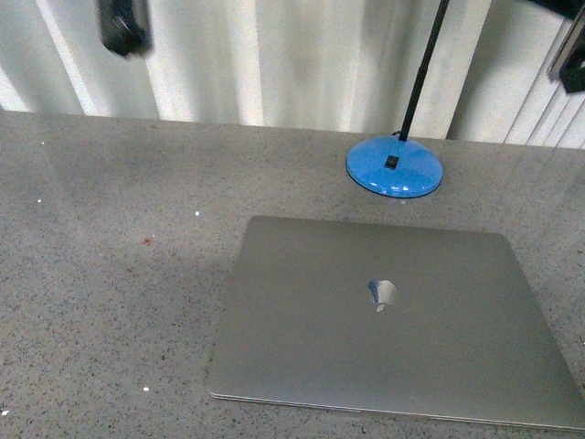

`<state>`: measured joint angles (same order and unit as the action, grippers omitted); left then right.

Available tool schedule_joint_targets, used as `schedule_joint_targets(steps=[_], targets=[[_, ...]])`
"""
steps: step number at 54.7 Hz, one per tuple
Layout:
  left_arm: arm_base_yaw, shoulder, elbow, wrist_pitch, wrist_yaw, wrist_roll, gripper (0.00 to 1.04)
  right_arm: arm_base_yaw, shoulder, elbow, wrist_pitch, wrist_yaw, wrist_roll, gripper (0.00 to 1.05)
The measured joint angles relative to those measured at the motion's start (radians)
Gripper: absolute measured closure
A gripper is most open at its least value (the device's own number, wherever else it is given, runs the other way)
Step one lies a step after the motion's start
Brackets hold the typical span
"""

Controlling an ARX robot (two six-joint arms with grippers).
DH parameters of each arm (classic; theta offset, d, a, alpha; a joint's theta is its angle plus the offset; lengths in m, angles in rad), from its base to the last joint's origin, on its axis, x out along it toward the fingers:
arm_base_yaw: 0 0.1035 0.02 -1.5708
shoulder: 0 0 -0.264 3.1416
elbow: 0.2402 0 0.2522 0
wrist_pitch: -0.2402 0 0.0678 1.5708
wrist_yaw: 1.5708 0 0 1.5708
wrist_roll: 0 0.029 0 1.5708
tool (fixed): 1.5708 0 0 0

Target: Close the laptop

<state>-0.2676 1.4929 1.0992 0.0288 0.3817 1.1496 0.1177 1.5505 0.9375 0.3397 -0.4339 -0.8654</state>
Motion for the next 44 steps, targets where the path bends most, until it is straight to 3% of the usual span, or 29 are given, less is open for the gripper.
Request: schedule_joint_targets(steps=[8,18,23,26,28,31,36,44], targets=[[0.094,-0.149,-0.136,0.116,-0.013,-0.134,1.01,0.000,-0.118,-0.071,0.155,0.108,0.136,1.02],[0.256,-0.336,-0.330,0.190,0.048,-0.342,1.01,0.005,-0.274,-0.183,0.268,0.232,0.264,1.02],[0.386,-0.438,-0.424,0.241,0.048,-0.492,1.01,0.001,-0.348,-0.246,0.298,0.306,0.292,1.02],[0.474,-0.488,-0.474,0.285,-0.006,-0.647,1.01,-0.012,-0.381,-0.277,0.305,0.332,0.296,1.02],[0.485,-0.519,-0.524,0.361,-0.119,-0.786,1.01,-0.015,-0.409,-0.283,0.229,0.421,0.376,1.02],[0.486,-0.555,-0.585,0.407,-0.182,-0.935,1.01,-0.026,-0.447,-0.323,0.174,0.495,0.527,1.02],[0.463,-0.594,-0.659,0.430,-0.200,-1.048,1.01,-0.047,-0.509,-0.415,0.172,0.497,0.714,1.02],[0.406,-0.692,-0.797,0.465,-0.243,-1.128,1.01,-0.106,-0.628,-0.572,0.215,0.440,0.832,1.02]])
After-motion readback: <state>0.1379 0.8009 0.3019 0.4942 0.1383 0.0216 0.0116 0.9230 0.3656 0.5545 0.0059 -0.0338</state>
